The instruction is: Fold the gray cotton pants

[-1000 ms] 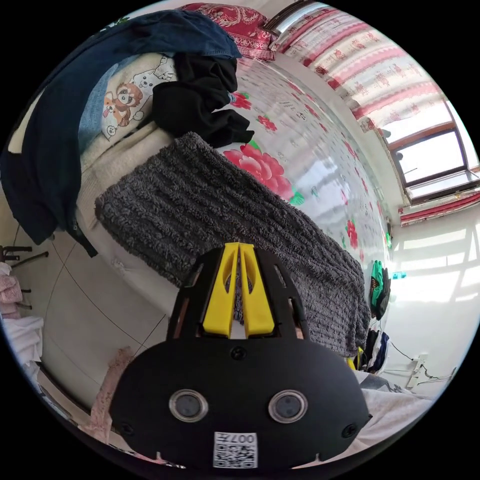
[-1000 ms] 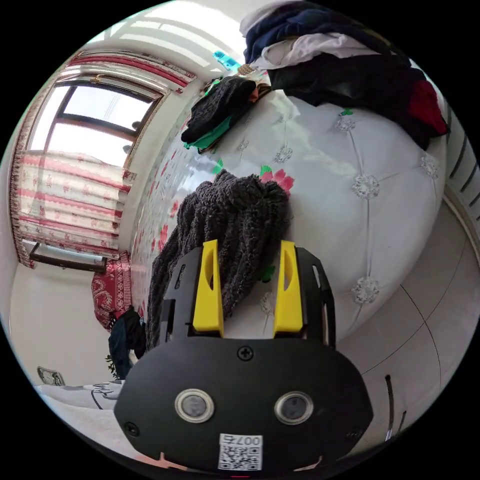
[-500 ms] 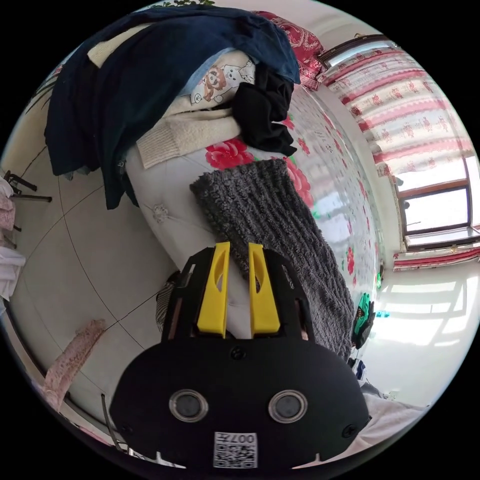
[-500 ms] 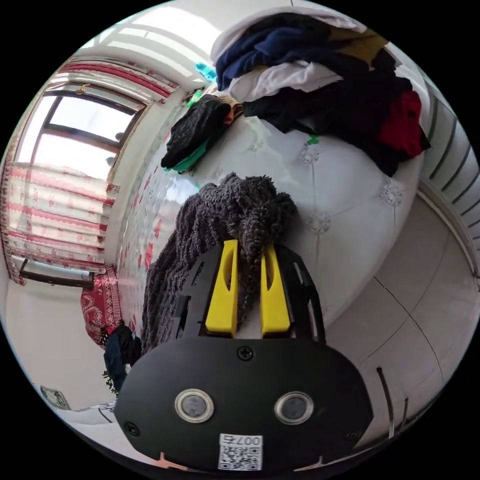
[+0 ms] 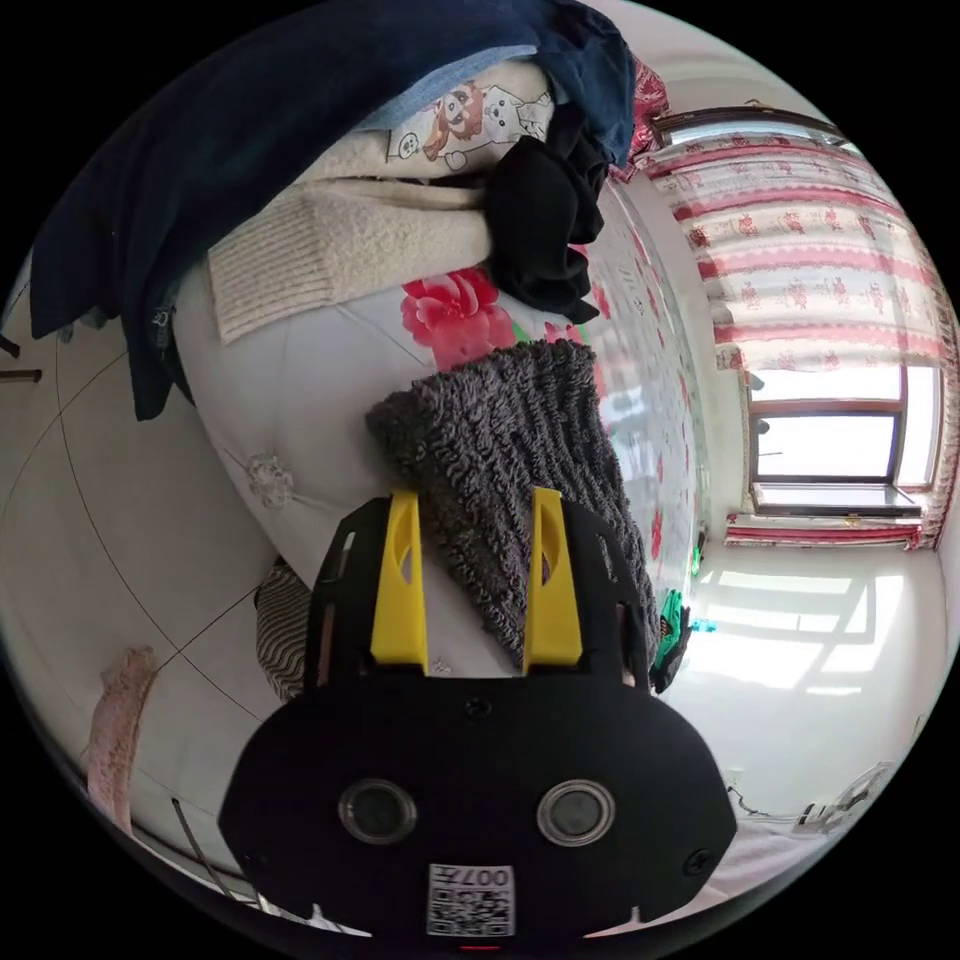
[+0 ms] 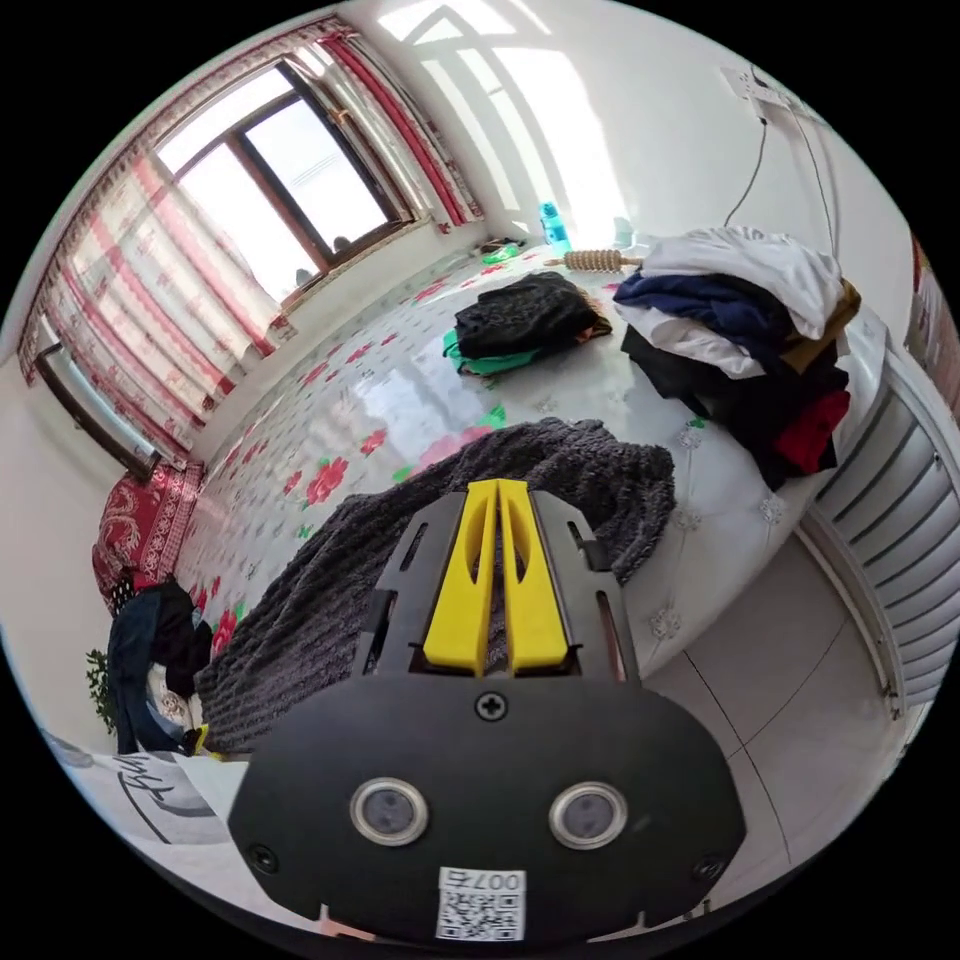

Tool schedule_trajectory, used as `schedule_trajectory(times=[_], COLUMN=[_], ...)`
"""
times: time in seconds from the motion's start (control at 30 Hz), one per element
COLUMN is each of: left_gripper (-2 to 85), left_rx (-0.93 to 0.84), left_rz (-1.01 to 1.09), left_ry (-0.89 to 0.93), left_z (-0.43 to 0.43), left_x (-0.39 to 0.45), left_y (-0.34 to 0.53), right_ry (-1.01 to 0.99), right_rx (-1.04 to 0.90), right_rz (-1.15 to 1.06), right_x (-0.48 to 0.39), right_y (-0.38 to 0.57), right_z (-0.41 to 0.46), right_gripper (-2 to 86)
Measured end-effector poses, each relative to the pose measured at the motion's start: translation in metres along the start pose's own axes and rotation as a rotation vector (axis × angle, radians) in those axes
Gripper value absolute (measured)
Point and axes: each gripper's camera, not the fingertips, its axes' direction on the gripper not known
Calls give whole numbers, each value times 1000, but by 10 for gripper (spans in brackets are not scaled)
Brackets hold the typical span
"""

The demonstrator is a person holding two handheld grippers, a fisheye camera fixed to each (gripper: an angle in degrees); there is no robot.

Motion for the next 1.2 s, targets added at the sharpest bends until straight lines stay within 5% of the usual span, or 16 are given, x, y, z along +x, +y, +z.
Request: schedule_trajectory(times=[0.37,0.57,0.63,0.77,0.93,1.2], left_gripper=[58,52,54,67,138,120], left_rx=[28,-54,-186,-497,-795,-781], left_rz=[-26,543,903,1305,1489,1584], left_ry=[311,386,391,452,277,2], left_z=[40,45,67,132,242,284], left_x=[1,158,248,340,356,312], left_y=[16,65,124,244,374,406], right_ry=[-162,-188,-195,-227,-184,-263], right_rx=[-114,-130,-122,-126,-146,-248], right_rz=[-273,-300,-294,-234,-193,-150], right_x=[-98,-115,-117,-106,-89,-68], right_y=[10,13,12,11,17,17], right_z=[9,11,11,16,26,64], right_gripper=[-3,-3,-3,-3,-2,16])
